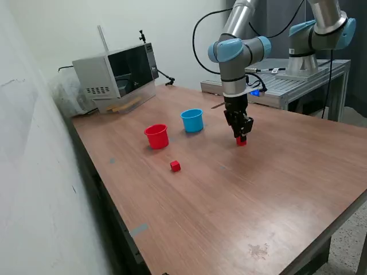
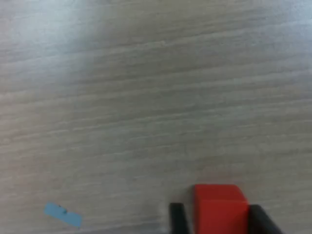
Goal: Place red objects in the red bin, and blue objects in the blue bin.
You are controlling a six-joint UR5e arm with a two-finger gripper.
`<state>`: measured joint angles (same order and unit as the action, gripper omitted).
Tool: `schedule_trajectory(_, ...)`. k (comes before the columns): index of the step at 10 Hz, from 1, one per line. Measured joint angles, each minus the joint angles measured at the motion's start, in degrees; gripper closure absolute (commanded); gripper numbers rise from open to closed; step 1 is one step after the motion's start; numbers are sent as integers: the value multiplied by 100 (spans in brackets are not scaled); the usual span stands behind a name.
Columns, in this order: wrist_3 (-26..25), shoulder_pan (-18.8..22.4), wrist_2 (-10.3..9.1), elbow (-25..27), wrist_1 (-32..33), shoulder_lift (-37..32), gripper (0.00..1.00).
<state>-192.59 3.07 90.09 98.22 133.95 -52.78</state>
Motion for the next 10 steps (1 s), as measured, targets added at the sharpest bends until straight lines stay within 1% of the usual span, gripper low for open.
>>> schedule_trajectory(4, 90, -4, -10, 53, -47, -39, 100)
schedule_trajectory(5, 181, -9, -10, 47, -101, -178, 100)
schedule_trajectory(7, 327, -83, -11, -11, -455, -746, 100)
schedule_trajectory(9, 402, -286, 8, -286, -693, -1190, 100)
schedule_trajectory(10, 432, -483, 17, -542, -737, -1210, 100)
